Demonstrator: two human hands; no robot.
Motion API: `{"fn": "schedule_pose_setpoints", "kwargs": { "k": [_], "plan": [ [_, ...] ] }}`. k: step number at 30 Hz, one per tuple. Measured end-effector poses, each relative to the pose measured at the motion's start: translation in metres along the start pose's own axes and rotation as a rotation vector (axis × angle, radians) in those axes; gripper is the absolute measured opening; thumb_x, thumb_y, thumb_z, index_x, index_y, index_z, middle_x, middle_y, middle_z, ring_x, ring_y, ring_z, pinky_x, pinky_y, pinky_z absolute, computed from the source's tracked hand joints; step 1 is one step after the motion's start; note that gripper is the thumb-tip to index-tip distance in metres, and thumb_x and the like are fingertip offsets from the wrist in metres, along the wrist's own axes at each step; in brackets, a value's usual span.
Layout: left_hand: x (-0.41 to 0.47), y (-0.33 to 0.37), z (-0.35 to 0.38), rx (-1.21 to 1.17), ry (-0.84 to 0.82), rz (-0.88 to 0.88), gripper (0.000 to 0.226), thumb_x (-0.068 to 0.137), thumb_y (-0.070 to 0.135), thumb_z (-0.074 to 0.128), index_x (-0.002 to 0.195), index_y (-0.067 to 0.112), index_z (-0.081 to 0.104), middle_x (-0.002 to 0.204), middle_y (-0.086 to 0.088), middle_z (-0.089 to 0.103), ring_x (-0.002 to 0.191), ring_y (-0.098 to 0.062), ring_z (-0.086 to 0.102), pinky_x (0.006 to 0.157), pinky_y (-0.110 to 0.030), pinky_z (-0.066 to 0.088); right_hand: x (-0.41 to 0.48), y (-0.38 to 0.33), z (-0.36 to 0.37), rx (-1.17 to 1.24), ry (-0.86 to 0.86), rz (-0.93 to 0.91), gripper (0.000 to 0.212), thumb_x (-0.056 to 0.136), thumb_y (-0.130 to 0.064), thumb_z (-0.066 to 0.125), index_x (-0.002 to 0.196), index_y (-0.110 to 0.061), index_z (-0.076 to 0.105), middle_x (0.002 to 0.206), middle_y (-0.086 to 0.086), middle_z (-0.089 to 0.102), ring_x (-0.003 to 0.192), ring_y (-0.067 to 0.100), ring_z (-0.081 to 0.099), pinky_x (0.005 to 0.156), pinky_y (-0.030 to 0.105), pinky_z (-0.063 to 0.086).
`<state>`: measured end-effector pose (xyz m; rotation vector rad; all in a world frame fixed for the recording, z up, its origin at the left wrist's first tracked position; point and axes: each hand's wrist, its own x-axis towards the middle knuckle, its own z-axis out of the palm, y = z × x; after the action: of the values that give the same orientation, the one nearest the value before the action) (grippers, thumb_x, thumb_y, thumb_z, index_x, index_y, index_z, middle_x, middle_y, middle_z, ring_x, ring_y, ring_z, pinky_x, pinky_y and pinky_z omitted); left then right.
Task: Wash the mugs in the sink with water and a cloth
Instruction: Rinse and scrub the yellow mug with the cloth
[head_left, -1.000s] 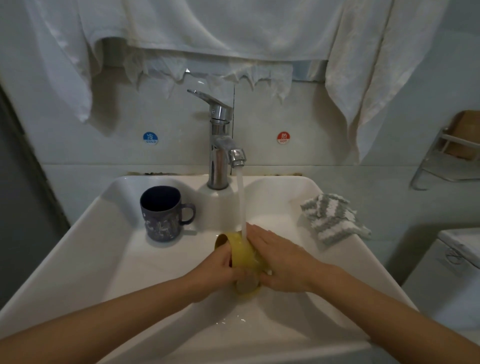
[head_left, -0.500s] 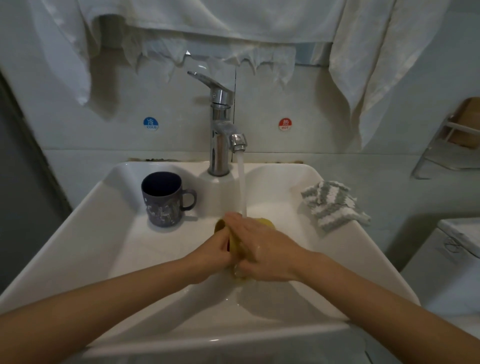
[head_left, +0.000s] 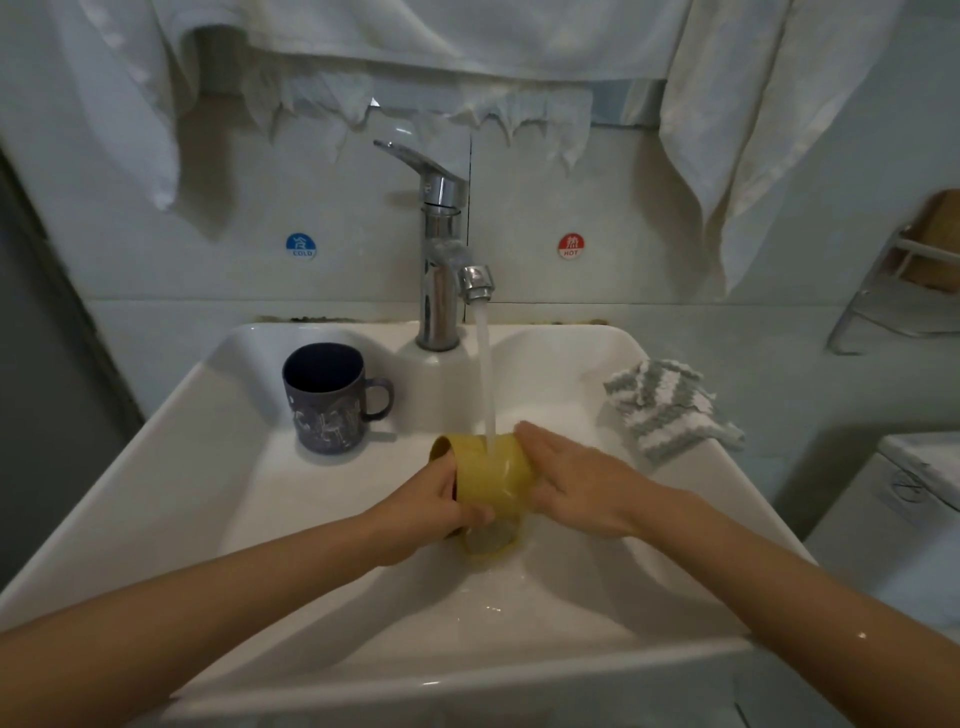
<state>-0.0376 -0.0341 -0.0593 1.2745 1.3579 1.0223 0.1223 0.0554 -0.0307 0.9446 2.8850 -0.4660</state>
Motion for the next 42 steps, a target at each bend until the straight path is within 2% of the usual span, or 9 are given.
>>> {"fn": "schedule_pose_setpoints", "kwargs": {
  "k": [3,7,10,13,17,26,30,35,42],
  "plan": [
    [0.002,-0.003,-0.002,-0.015,0.0,-0.026,0.05,0.085,-0.004,0.06,0.119,0.028,0.042,0.111,0.006,0.058,0.1,-0.011,0.059,0.078,-0.024,0.052,-0.003,0.011,0.001,-0.046,-0.026,0.06,0.075,0.096,-0.039,0.039,0.15,-0.014,-0.007,0.159,0.002,-0.003,0.145,0.016,0.007,0.113,0.025,0.011],
    [0.003,-0.002,-0.003,-0.025,-0.009,-0.032,0.053,0.085,-0.004,0.06,0.119,0.031,0.042,0.114,0.001,0.058,0.102,-0.015,0.059,0.075,-0.022,0.054,0.002,-0.008,0.011,-0.047,0.003,-0.139,0.083,0.086,-0.052,0.036,0.151,-0.02,-0.006,0.159,0.001,-0.004,0.145,0.015,0.0,0.119,0.031,0.007],
    [0.004,-0.004,-0.005,-0.061,0.001,-0.051,0.056,0.082,-0.001,0.064,0.127,0.023,0.042,0.117,-0.002,0.059,0.104,-0.019,0.059,0.079,-0.027,0.053,0.006,0.0,0.006,-0.049,0.014,-0.108,0.076,0.091,-0.04,0.04,0.151,-0.02,-0.003,0.159,0.001,0.002,0.145,0.016,0.005,0.118,0.028,0.007],
    [0.007,-0.006,-0.01,-0.152,0.018,-0.057,0.05,0.082,-0.005,0.063,0.125,0.018,0.05,0.12,-0.007,0.063,0.109,-0.024,0.061,0.094,-0.038,0.051,0.0,0.019,0.002,-0.083,-0.053,0.058,0.082,0.091,-0.026,0.051,0.151,-0.018,-0.004,0.159,0.0,0.004,0.143,0.017,0.016,0.112,0.027,0.019],
    [0.008,-0.009,-0.013,-0.291,0.058,-0.089,0.037,0.085,-0.003,0.058,0.116,0.018,0.055,0.111,-0.007,0.068,0.1,-0.023,0.066,0.086,-0.035,0.054,0.003,0.014,0.006,0.062,-0.005,0.031,0.096,0.088,-0.024,0.061,0.148,-0.017,-0.013,0.158,-0.001,0.007,0.14,0.019,0.024,0.11,0.031,0.029],
    [0.003,-0.01,0.0,-0.195,-0.007,0.069,0.045,0.077,0.011,0.068,0.117,0.024,0.052,0.108,0.009,0.069,0.102,-0.014,0.065,0.078,-0.025,0.053,0.014,0.019,0.011,0.116,0.114,-0.119,0.076,0.084,-0.012,0.067,0.146,-0.017,0.023,0.151,0.002,0.027,0.136,0.018,0.031,0.109,0.023,0.024],
    [0.002,-0.013,0.006,-0.108,0.043,0.11,0.045,0.08,0.007,0.065,0.113,0.032,0.049,0.106,0.012,0.066,0.102,-0.011,0.063,0.079,-0.022,0.053,0.012,0.015,0.006,0.027,0.159,-0.097,0.067,0.091,-0.009,0.053,0.148,-0.018,0.019,0.154,0.0,0.022,0.143,0.017,0.017,0.113,0.022,0.014],
    [0.006,-0.014,0.013,-0.055,0.09,0.101,0.056,0.083,-0.008,0.055,0.132,0.017,0.041,0.118,0.004,0.058,0.108,-0.004,0.057,0.088,-0.02,0.05,0.006,-0.025,0.02,-0.021,0.109,-0.359,0.075,0.091,-0.008,0.05,0.151,-0.019,0.006,0.156,0.003,0.018,0.141,0.015,0.018,0.116,0.031,0.019],
    [0.005,-0.017,0.007,-0.168,0.041,0.07,0.057,0.07,0.009,0.065,0.121,0.029,0.049,0.12,-0.002,0.063,0.109,-0.017,0.062,0.093,-0.035,0.051,0.011,-0.01,0.013,-0.167,0.079,-0.149,0.088,0.088,-0.027,0.058,0.151,-0.017,-0.003,0.158,0.003,0.006,0.144,0.019,0.011,0.116,0.029,0.017]
  ]
}}
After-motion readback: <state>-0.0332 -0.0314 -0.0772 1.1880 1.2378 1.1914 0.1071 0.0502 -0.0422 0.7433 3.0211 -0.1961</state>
